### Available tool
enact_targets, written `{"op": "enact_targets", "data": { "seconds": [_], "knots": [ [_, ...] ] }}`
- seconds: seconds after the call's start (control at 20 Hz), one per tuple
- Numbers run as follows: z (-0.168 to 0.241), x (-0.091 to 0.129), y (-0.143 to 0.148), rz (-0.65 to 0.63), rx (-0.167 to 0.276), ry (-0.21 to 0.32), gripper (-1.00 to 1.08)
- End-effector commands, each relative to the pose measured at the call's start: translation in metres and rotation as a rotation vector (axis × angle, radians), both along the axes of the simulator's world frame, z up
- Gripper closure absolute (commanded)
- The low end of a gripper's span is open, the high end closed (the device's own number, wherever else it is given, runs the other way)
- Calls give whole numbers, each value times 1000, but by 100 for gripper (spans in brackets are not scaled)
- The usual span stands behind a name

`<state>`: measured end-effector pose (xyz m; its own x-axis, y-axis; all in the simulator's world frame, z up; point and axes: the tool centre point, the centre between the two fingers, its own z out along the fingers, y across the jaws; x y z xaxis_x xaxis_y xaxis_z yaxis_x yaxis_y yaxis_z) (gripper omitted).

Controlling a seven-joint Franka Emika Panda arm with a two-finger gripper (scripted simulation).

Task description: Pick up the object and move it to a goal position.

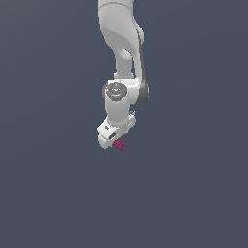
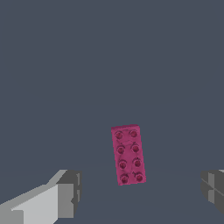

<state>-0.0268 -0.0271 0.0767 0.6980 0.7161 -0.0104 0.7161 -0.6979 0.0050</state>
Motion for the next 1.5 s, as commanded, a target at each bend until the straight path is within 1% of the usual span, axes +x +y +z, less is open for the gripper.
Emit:
{"op": "enact_targets", "data": {
  "seconds": [0.0,0.35,0.75,1.2,1.45],
  "knots": [
    [-5,-1,0,44,4,-1,-92],
    [-13,-3,-1,114,10,-3,-92],
    [-17,-4,-1,120,11,-2,-92],
    [-55,-5,-1,123,11,-3,-92],
    [-65,-4,-1,124,11,-3,-92]
  ]
}}
